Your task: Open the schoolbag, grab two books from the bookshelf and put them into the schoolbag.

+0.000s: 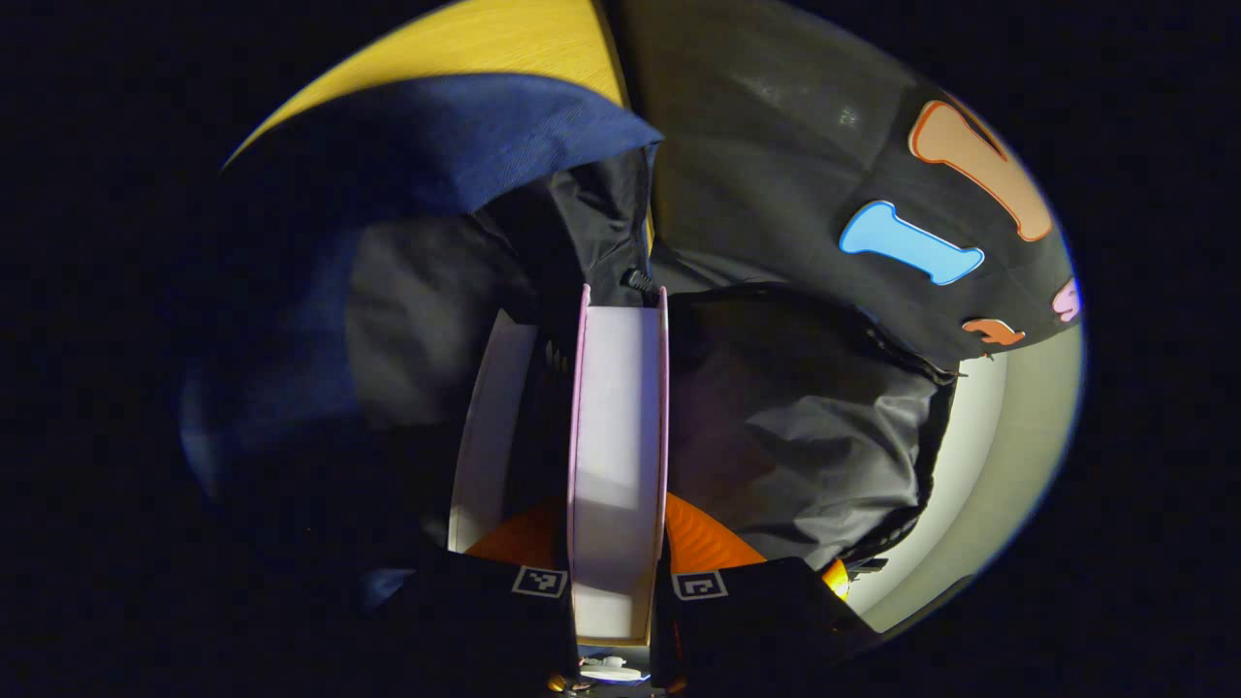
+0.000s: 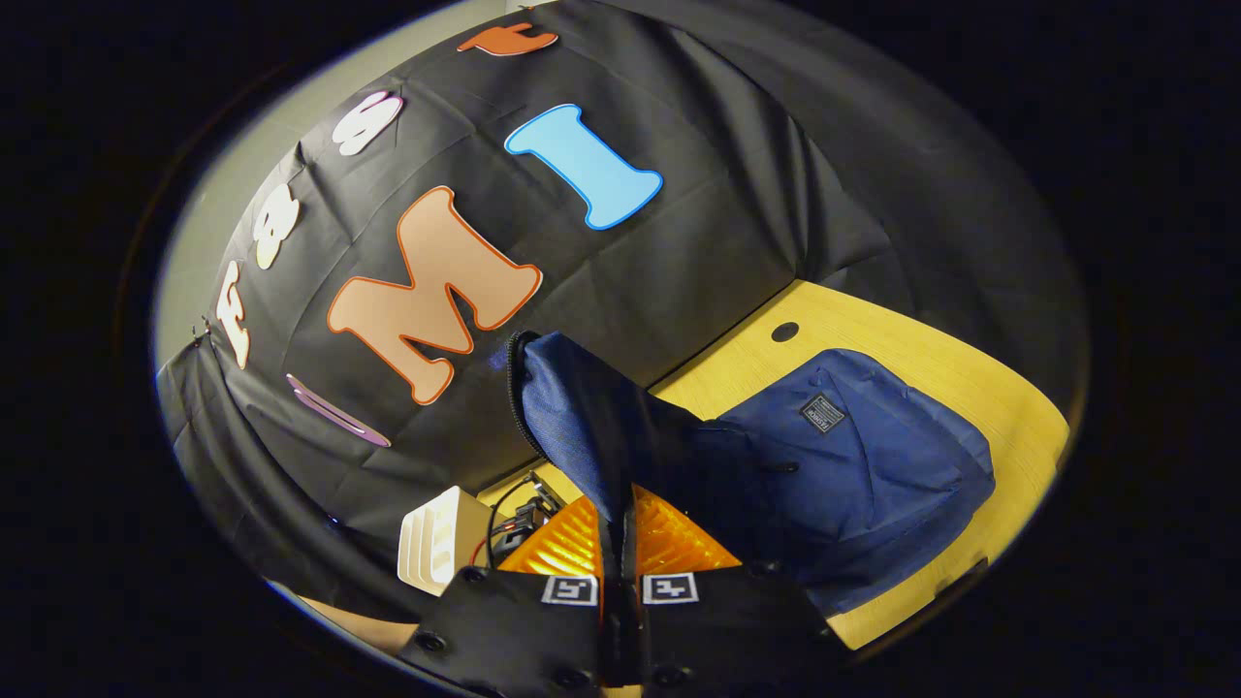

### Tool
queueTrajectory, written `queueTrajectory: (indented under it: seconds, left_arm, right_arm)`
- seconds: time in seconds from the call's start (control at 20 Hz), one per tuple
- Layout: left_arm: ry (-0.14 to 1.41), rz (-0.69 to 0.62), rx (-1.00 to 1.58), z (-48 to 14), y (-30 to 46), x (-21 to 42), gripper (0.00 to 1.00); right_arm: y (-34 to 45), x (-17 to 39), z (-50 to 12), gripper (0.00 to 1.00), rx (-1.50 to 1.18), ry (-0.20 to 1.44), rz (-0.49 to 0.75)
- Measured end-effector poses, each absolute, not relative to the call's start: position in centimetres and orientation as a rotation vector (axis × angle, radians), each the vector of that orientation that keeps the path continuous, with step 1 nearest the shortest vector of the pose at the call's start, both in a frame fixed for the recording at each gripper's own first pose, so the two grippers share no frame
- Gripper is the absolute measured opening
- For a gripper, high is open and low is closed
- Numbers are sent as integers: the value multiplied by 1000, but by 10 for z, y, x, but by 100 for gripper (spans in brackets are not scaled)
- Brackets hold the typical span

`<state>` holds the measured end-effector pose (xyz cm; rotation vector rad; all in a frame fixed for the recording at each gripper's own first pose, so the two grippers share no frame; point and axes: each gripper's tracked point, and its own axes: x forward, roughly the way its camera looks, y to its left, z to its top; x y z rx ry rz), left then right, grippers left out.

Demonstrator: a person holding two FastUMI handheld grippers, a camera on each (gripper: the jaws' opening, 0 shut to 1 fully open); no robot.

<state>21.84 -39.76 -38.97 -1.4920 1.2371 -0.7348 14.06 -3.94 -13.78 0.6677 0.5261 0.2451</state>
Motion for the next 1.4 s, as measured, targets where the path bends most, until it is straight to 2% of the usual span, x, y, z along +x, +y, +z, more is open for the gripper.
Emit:
queueTrajectory:
  seconds: [0.1,0.25,0.3,0.4,0.5,0.65,0.7,0.75,0.8,0.95,1.2,1.25,1.3,1.4]
  left_arm:
    - [1247,-731,-1509,-393,-407,215,24]
    - [1288,-718,-1515,-395,-411,214,34]
    - [1299,-702,-1510,-395,-412,214,34]
    - [1318,-655,-1460,-397,-408,215,40]
    - [1310,-660,-1372,-391,-408,214,48]
    - [1259,-690,-1165,-385,-395,216,86]
    - [1246,-687,-1107,-381,-387,219,89]
    - [1242,-685,-1054,-380,-376,218,100]
    - [1242,-678,-1010,-383,-369,218,95]
    - [1164,-619,-947,-364,-329,223,95]
    - [876,-579,-574,-318,-233,244,95]
    - [814,-572,-504,-302,-217,246,91]
    - [737,-553,-447,-284,-201,251,95]
    - [608,-498,-343,-249,-167,258,95]
  right_arm:
    - [-40,140,-138,3,667,531,241]
    - [-42,141,-138,3,669,532,238]
    - [-43,141,-137,3,676,530,236]
    - [-44,141,-138,3,688,525,231]
    - [-45,140,-137,3,691,522,228]
    - [-51,138,-138,3,696,511,218]
    - [-52,137,-138,3,700,512,214]
    - [-53,137,-137,3,702,510,213]
    - [-54,137,-137,3,703,509,210]
    - [-57,135,-139,3,715,504,205]
    - [-61,134,-138,3,717,498,202]
    - [-61,134,-138,3,722,495,202]
    - [-62,134,-137,3,728,493,199]
    - [-63,132,-139,3,738,492,197]
